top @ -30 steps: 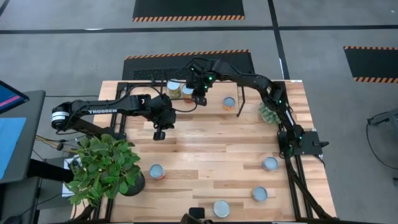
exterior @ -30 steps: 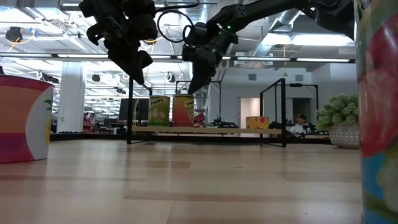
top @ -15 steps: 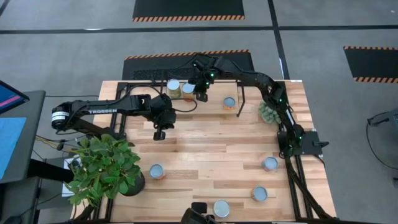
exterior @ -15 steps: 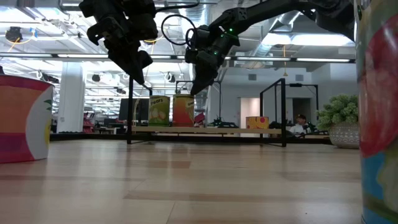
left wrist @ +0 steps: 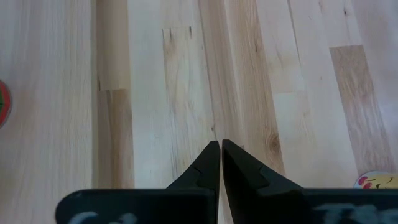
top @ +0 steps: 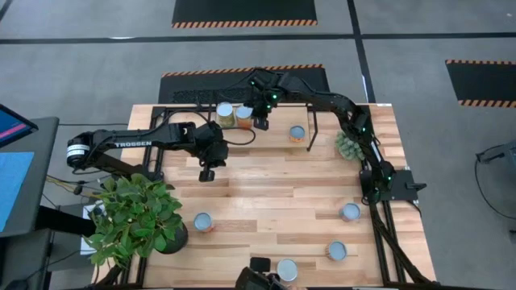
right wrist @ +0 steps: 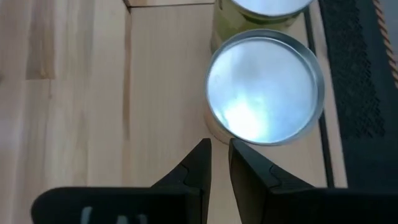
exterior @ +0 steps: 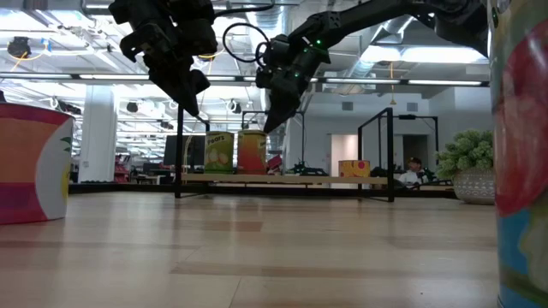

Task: Pick and place cans onto a shelf
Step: Put the canned green beans on the shelf, then put the canned pineapple on the shelf

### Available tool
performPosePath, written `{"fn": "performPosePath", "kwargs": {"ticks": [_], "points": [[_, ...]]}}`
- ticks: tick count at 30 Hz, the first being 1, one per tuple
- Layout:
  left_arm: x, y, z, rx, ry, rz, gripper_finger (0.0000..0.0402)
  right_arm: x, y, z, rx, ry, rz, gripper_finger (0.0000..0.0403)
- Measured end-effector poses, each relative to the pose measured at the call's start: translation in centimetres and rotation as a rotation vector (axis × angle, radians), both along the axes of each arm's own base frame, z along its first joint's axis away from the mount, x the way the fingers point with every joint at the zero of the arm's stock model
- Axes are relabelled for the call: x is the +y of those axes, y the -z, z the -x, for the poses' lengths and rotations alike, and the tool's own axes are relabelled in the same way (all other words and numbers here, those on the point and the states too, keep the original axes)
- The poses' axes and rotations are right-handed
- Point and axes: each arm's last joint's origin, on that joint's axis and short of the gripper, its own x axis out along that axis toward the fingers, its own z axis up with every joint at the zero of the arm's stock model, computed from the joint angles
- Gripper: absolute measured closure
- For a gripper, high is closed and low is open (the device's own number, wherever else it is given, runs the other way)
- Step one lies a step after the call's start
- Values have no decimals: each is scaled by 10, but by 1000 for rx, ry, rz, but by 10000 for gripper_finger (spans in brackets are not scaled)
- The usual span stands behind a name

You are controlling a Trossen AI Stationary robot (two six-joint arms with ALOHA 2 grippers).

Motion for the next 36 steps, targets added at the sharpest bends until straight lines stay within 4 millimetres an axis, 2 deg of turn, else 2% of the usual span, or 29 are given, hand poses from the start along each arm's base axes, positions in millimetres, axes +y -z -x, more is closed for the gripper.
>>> {"fn": "performPosePath", "kwargs": {"ticks": [10, 14, 17, 22, 28, 33, 36], "points": [[0, 0, 0, 6, -8, 6, 396, 2, -4, 3, 9, 17, -15, 321], [0, 0, 0, 7, -9, 5, 396, 12, -26, 19, 74, 37, -55, 321], [0, 0, 1, 8, -11, 1, 396, 26, -48, 38, 154, 74, -71, 321], [0, 0, 0, 7, 1, -7, 396, 57, -92, 86, 280, 89, -153, 321], [1, -1, -1, -19, 34, -37, 396, 92, -132, 121, 190, 98, -152, 321], [0, 1, 1, 15, 20, -15, 396, 120, -146, 153, 165, 97, -156, 321], [-3, 5, 10, 122, -4, 28, 396, 136, -143, 175, 185, 115, -180, 321]]}}
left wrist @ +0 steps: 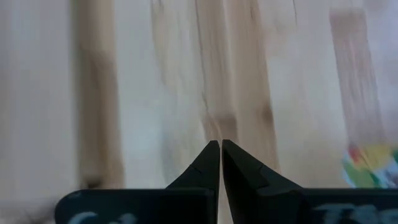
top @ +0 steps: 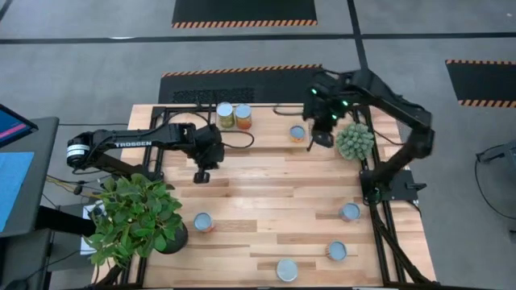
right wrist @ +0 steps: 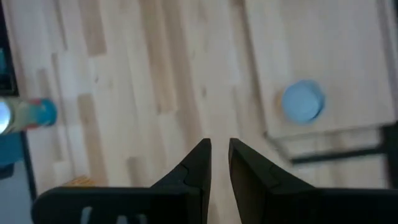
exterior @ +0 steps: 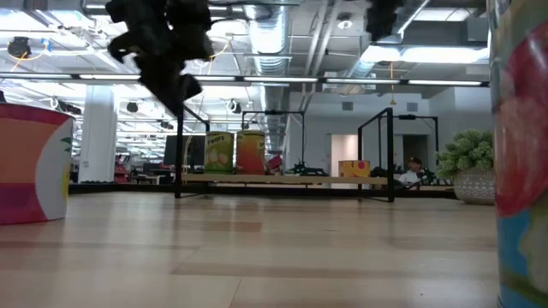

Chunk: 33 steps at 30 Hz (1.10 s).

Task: Pick and place cans onto a shelf
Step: Put the canned pineapple on the shelf

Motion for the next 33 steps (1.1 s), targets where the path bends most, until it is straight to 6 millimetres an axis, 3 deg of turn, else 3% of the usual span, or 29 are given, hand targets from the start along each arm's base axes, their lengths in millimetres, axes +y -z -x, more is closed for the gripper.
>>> {"fn": "performPosePath", "kwargs": {"ticks": [5, 13, 21, 33], "points": [[-8, 4, 10, 138, -93, 83, 396, 27, 17, 32, 53, 67, -60, 321], [-37, 5, 9, 174, 17, 122, 397, 68, 59, 61, 37, 193, -104, 321], [-49, 3, 4, 140, 18, 201, 366, 103, 104, 52, 5, 193, -154, 321], [-68, 8, 1, 175, 133, 264, 260, 142, 137, 24, 56, 114, -86, 321]]}}
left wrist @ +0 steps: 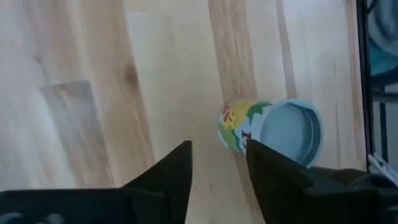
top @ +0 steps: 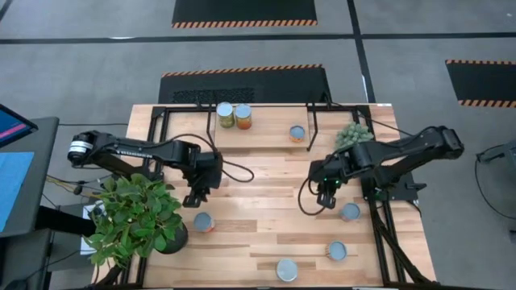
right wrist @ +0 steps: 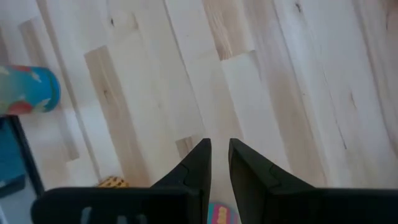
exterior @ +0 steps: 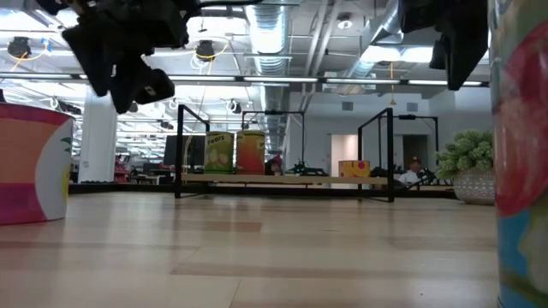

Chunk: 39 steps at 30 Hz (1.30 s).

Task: Pick and place cans onto a shelf
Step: Put the canned pineapple on the shelf

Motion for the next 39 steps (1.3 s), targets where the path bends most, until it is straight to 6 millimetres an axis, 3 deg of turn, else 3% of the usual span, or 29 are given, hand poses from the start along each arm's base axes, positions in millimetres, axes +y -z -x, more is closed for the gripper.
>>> {"fn": "performPosePath", "kwargs": {"ticks": [9, 23, 26, 31, 37, 39], "points": [[-24, 33, -12, 197, 97, 45, 251, 8, 7, -7, 14, -28, 10, 321], [-46, 44, -12, 210, 105, -33, 255, 8, 7, -6, 17, -29, 12, 321], [-44, 44, -14, 197, 91, -40, 285, 8, 7, -6, 16, -28, 12, 321], [-35, 41, -23, 121, 79, -75, 383, 7, 7, -7, 12, -21, 33, 321], [-16, 27, -42, -24, 61, -238, 399, 6, 7, -7, 7, -11, 58, 321], [-7, 14, -51, -94, 58, -275, 400, 6, 7, -7, 5, -10, 67, 321]]}}
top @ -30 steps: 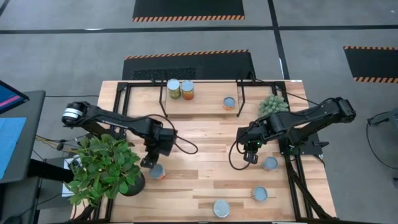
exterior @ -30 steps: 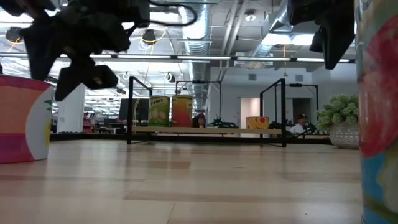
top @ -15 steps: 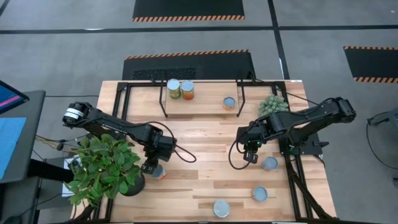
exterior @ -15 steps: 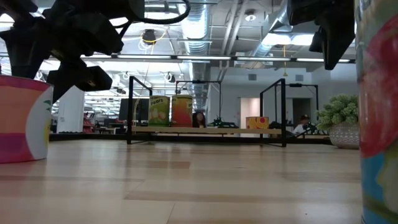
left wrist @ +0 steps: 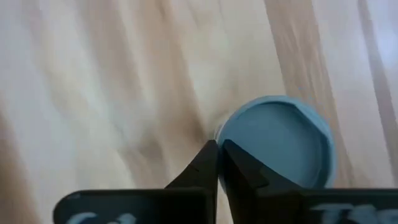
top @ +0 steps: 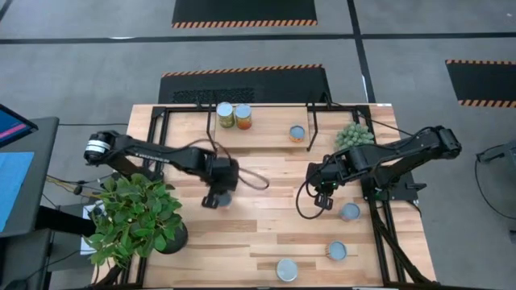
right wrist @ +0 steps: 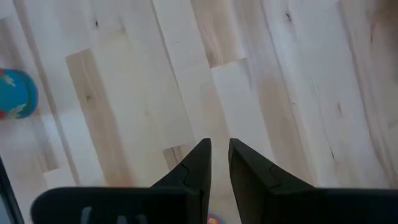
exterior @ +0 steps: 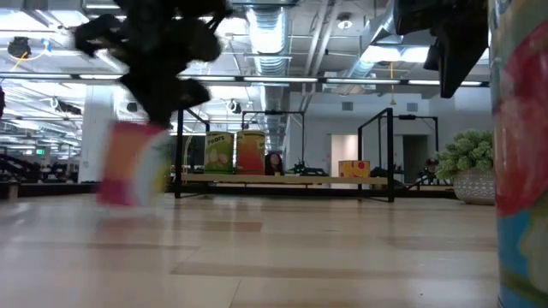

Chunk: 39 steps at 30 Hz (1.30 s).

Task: Pick and place cans onto a shelf
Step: Put the canned pineapple on the shelf

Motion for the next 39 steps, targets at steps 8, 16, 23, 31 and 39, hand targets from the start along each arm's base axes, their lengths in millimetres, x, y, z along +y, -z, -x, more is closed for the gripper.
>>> {"fn": "performPosePath", "kwargs": {"ticks": [8, 16, 23, 31, 39], "points": [[48, -48, -21, -180, -35, -136, 401, -1, 0, 0, -10, -17, 57, 321], [112, -72, -68, -258, -43, -236, 401, -4, 0, -1, -23, -11, 140, 321], [160, -67, -110, -212, -15, -199, 401, -4, 0, 0, -25, -8, 156, 321], [195, -54, -141, -181, -1, -223, 401, -4, -1, -1, -29, -6, 164, 321], [220, -40, -144, -91, -40, -218, 401, -4, -1, -1, -28, -5, 164, 321]]}}
